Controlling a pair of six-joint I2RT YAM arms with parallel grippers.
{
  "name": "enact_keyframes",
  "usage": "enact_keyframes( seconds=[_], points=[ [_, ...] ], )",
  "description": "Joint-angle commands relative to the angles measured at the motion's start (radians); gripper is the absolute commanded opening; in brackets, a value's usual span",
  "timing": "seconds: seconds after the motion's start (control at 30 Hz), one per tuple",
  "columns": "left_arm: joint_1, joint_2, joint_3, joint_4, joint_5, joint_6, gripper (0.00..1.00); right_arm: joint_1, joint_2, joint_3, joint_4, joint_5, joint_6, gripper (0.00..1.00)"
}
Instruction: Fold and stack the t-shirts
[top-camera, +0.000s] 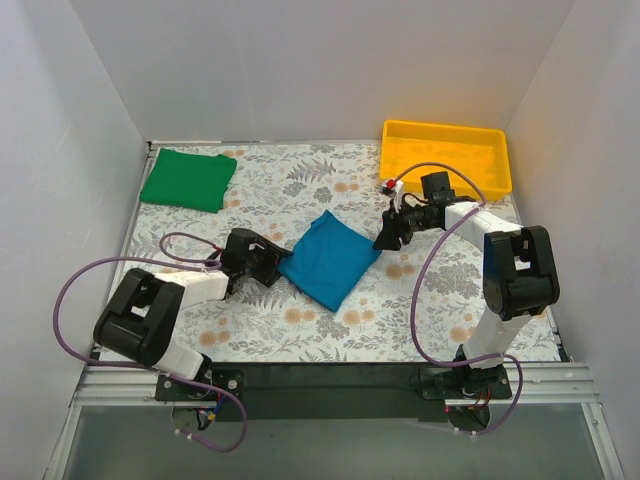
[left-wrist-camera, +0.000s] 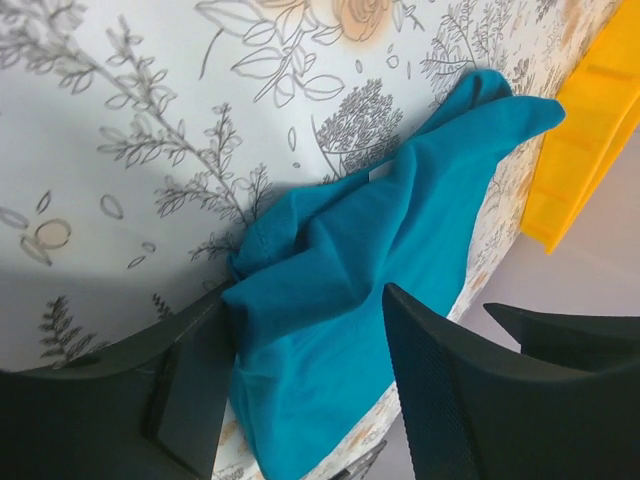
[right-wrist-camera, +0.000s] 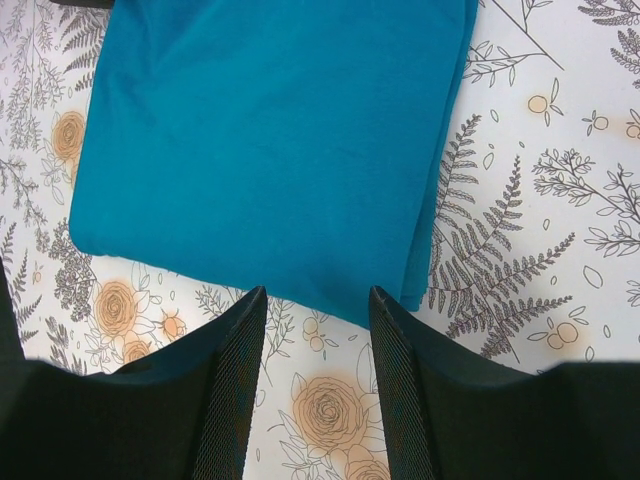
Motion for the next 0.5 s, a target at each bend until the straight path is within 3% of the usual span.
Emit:
enact_keyframes(
  seconds=[0.0, 0.33, 0.37, 0.47],
  points=[
    [0.003, 0.066, -0.016, -0.079, -0.087, 0.091, 0.56, -0.010, -0.016, 0.017, 0.002, -0.015, -0.002, 0.52],
    [0.004, 0.109, -0.044, 0.098, 0.045, 0.231, 0.30, -0.024, -0.027, 0.017, 0.000, -0.021, -0.003, 0.52],
    [0.006, 0.120, -0.044, 0.116, 0.057, 0.267, 0.17, -0.026, -0.028, 0.017, -0.001, -0.022, -0.002, 0.52],
    [0.018, 0.123, -0.027, 0.164, 0.076, 0.367, 0.00, -0.032, -0.035, 0.017, -0.003, -0.027, -0.003, 0.52]
  ],
)
